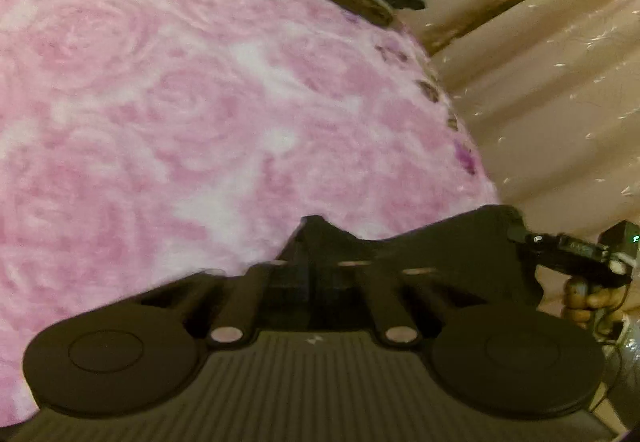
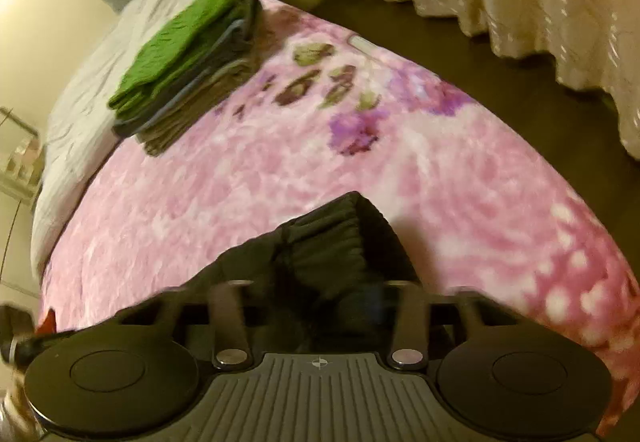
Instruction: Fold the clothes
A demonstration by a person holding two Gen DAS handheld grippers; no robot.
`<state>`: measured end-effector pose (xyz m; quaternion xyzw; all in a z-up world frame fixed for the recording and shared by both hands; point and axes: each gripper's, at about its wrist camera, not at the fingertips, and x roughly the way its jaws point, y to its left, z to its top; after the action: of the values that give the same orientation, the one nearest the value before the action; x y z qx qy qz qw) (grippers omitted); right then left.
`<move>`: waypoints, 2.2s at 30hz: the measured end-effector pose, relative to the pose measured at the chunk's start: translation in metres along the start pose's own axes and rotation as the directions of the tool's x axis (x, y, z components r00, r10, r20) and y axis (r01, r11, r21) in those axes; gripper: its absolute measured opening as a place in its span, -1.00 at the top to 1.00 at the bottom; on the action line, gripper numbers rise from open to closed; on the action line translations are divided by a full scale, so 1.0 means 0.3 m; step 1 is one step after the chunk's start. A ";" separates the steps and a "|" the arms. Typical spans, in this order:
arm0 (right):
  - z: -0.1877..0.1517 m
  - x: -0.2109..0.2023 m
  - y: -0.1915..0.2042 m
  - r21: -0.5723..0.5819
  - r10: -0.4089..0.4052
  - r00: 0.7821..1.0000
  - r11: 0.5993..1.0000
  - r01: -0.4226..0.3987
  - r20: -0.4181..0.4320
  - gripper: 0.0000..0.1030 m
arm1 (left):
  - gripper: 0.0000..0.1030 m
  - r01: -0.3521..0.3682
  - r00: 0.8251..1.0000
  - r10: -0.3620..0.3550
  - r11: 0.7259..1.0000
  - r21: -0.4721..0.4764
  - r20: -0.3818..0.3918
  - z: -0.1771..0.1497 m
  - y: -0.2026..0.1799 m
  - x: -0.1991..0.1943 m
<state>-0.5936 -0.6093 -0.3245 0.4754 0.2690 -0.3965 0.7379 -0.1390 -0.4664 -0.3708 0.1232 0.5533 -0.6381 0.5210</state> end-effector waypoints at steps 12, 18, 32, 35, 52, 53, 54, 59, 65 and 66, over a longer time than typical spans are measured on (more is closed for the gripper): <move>-0.074 -0.032 0.142 -0.057 -0.340 0.932 0.936 0.349 0.124 -0.22 | 0.66 -0.331 0.909 0.284 0.937 0.115 0.304 -0.107 -0.052 -0.088; -0.167 -0.037 0.356 -0.295 -0.340 0.904 0.863 0.410 0.259 -0.22 | 0.83 -0.280 0.932 0.233 0.949 0.144 0.279 -0.192 -0.050 -0.228; -0.484 -0.041 0.499 -0.490 -0.297 0.943 0.806 0.332 0.150 -0.22 | 0.82 -0.315 0.932 0.290 0.945 0.089 0.217 -0.425 -0.011 -0.340; -0.611 0.011 0.530 -0.509 -0.326 0.944 0.803 0.308 0.057 -0.22 | 0.80 -0.347 0.929 0.334 0.935 0.066 0.159 -0.549 -0.021 -0.343; -0.623 -0.445 0.607 -0.514 -0.287 0.956 0.831 0.215 -0.065 -0.67 | 0.30 -0.592 0.783 0.611 0.790 -0.162 0.117 -0.709 -0.532 -0.717; -0.613 -0.487 0.616 -0.512 -0.273 0.960 0.835 0.202 -0.067 -0.67 | 0.20 -0.602 0.774 0.621 0.782 -0.161 0.125 -0.714 -0.580 -0.741; -0.607 -0.525 0.625 -0.518 -0.265 0.962 0.833 0.194 -0.064 -0.68 | 0.18 -0.612 0.764 0.632 0.774 -0.161 0.133 -0.719 -0.627 -0.766; -0.610 -0.678 0.660 -0.554 -0.242 0.968 0.816 0.168 -0.063 -0.69 | 0.04 -0.641 0.735 0.662 0.749 -0.167 0.147 -0.754 -0.808 -0.847; -0.636 -0.808 0.671 -0.580 -0.223 0.972 0.803 0.137 -0.079 -0.69 | -0.07 -0.676 0.697 0.700 0.714 -0.184 0.155 -0.819 -0.918 -0.912; -0.641 -0.823 0.672 -0.583 -0.220 0.972 0.801 0.133 -0.080 -0.69 | -0.08 -0.677 0.695 0.702 0.712 -0.186 0.157 -0.828 -0.928 -0.919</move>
<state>-0.5615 -0.3048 -0.1126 0.2313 0.4715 -0.3288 0.7849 -0.3486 -0.1565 -0.0964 0.2220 0.4417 -0.3727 0.7853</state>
